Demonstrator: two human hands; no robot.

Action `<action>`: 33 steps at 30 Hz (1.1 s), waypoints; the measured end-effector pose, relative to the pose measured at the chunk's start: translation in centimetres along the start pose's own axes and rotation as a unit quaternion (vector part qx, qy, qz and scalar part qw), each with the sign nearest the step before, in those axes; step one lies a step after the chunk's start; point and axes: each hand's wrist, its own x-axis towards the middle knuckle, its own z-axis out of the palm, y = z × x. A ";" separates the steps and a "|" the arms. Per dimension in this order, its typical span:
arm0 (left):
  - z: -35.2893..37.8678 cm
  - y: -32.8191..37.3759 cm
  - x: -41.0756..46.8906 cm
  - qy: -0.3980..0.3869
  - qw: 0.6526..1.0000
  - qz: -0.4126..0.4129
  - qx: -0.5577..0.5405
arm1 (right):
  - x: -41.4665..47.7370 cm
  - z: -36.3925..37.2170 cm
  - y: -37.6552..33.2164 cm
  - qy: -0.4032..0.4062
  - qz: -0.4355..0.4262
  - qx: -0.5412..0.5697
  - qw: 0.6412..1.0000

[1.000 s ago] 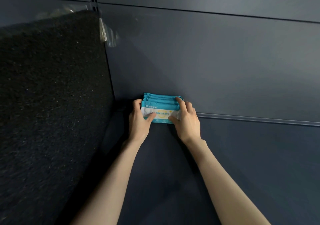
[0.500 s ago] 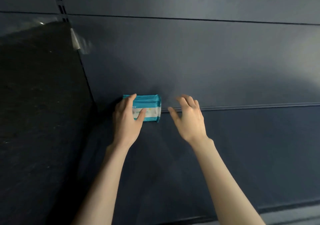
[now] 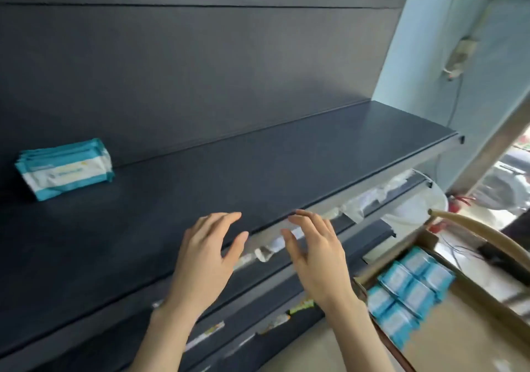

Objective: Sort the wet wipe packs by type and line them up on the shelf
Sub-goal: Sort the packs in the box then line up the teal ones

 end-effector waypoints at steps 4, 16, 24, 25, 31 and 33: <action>7.2 7.1 -4.7 -0.088 0.995 -0.006 -0.048 | -7.8 -5.9 6.9 -0.025 0.042 -0.039 0.998; 23.0 21.7 -9.2 -0.317 0.943 0.073 -0.068 | -20.9 -16.9 21.8 -0.027 0.274 -0.110 0.955; 33.8 24.1 -3.1 -0.381 0.919 0.067 -0.079 | -17.0 -16.5 32.2 -0.019 0.340 -0.107 0.934; 35.6 23.9 -2.3 -0.396 0.913 0.060 -0.080 | -16.4 -16.1 33.7 -0.025 0.358 -0.098 0.928; 45.7 22.4 1.5 -0.481 0.873 -0.012 -0.079 | -13.3 -12.5 42.2 -0.078 0.440 -0.053 0.893; 49.4 21.6 2.4 -0.507 0.859 -0.029 -0.072 | -12.6 -11.0 45.0 -0.095 0.467 -0.038 0.878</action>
